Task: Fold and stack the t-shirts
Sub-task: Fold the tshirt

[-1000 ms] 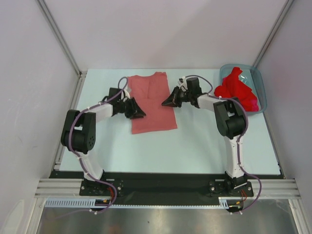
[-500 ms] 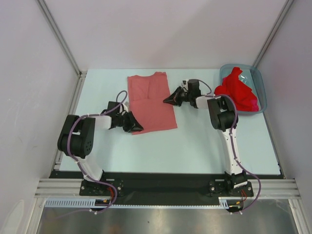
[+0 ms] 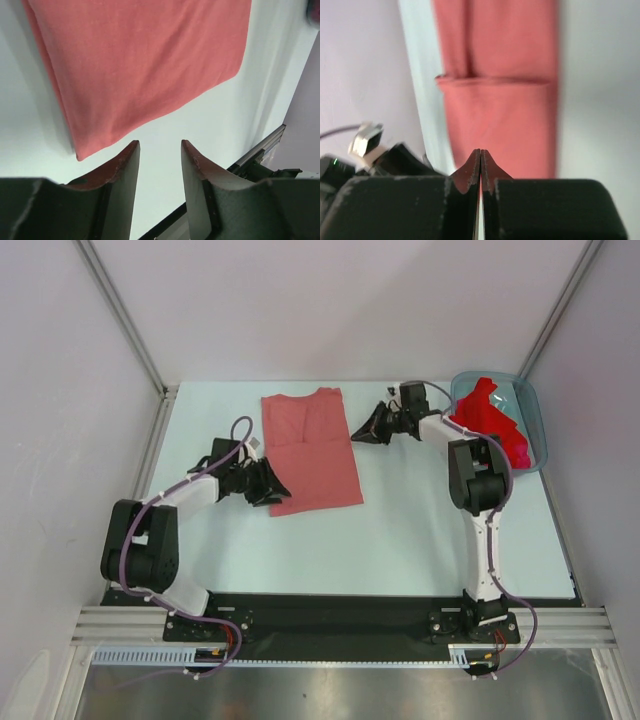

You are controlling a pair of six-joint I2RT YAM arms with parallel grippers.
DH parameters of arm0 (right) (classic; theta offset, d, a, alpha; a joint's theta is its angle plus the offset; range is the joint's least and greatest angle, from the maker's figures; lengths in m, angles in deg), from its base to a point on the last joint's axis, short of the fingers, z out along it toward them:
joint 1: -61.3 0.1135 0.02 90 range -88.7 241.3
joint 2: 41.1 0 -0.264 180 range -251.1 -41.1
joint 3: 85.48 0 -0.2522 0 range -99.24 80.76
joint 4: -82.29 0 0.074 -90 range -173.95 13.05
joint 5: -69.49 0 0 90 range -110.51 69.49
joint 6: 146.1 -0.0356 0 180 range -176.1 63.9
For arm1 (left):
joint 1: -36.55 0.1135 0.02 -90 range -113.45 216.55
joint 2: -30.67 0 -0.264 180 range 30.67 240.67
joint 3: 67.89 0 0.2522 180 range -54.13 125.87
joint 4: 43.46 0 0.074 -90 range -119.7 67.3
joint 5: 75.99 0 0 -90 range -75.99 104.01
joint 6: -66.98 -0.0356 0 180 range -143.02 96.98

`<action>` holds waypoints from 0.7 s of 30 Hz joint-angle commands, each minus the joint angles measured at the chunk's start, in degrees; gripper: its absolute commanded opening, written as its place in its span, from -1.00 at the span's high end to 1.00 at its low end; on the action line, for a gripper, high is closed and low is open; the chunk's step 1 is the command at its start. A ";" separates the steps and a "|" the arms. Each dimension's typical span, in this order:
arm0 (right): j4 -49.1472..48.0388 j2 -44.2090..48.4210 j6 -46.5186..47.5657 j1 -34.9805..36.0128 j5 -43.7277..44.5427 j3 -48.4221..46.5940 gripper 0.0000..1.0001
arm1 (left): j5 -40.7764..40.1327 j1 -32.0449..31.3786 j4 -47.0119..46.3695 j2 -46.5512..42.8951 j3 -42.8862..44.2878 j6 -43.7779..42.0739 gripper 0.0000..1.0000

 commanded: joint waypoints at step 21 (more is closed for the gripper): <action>-14.97 5.88 0.14 17.79 -11.74 21.92 1.00 | 2.49 2.24 -8.66 11.73 -6.03 3.02 0.52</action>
